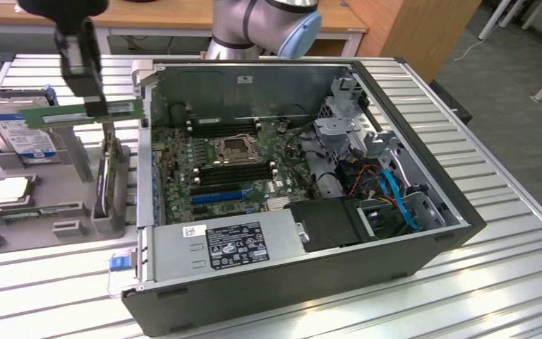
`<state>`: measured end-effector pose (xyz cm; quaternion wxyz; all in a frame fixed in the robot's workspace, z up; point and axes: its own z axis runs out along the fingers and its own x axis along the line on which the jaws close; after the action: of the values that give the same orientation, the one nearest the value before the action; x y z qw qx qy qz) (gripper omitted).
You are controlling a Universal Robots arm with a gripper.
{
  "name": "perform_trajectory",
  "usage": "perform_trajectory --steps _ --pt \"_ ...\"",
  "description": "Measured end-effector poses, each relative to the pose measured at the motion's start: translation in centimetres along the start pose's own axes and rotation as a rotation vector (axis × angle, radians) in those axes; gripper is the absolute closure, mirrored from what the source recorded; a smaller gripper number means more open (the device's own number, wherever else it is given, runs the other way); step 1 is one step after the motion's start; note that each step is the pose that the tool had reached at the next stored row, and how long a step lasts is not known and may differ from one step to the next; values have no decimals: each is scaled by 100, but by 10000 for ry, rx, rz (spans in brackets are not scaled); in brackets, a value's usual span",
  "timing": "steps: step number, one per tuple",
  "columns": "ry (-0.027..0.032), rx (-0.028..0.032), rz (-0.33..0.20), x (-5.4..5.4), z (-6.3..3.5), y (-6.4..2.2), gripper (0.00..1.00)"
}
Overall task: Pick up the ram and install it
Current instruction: 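Pick up the ram and move it above insertion slot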
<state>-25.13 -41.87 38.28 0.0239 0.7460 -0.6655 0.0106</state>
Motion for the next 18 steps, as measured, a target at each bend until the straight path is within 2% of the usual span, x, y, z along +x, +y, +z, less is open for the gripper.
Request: perform_trajectory --steps 18 --pt "0 -1 0 88 -13 -769 86"
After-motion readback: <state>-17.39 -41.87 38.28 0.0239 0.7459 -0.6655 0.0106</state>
